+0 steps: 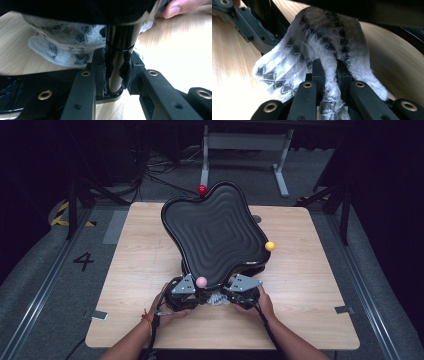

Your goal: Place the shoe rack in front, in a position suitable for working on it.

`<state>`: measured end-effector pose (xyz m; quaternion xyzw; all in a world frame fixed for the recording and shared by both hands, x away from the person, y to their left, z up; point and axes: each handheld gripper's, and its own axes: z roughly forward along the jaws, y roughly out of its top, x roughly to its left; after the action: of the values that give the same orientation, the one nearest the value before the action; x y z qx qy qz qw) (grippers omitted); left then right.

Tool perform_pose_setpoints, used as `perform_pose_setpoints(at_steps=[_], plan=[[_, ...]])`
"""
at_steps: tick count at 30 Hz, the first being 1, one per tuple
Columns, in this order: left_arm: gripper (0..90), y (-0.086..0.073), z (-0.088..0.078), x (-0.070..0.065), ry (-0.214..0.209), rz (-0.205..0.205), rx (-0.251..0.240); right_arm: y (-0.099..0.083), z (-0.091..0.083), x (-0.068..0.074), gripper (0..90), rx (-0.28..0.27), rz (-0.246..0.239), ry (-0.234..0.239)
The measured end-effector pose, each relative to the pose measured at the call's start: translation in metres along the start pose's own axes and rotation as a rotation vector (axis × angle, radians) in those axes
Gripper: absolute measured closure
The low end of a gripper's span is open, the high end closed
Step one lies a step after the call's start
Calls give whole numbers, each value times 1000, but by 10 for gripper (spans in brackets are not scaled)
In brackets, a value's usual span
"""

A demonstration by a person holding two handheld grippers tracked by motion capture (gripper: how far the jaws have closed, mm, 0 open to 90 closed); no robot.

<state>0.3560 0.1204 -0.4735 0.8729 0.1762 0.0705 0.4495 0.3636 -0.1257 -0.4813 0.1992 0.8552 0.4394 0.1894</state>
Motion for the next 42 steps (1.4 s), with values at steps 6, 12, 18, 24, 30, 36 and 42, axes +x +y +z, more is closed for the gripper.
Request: perform_pose_setpoints(at_steps=[6,12,18,24,30,36,42], plan=[[736,-1,0,1,-8,-3,0,-2,-2,-4,812,2,9,-31],[737,-1,0,1,-9,-5,0,-6,-6,-14,813,14,21,-74],[738,-1,0,1,-9,-2,2,-10,-10,-25,813,25,38,-106],[737,-1,0,1,-11,0,0,-16,-14,-35,813,29,43,-148],[737,-1,0,1,-9,-2,-1,-21,-19,-45,813,38,62,-183],[737,-1,0,1,-10,-2,-1,-26,-25,-57,814,49,84,-220],[738,-2,0,1,-10,-2,0,-31,-30,-66,814,58,93,-261]])
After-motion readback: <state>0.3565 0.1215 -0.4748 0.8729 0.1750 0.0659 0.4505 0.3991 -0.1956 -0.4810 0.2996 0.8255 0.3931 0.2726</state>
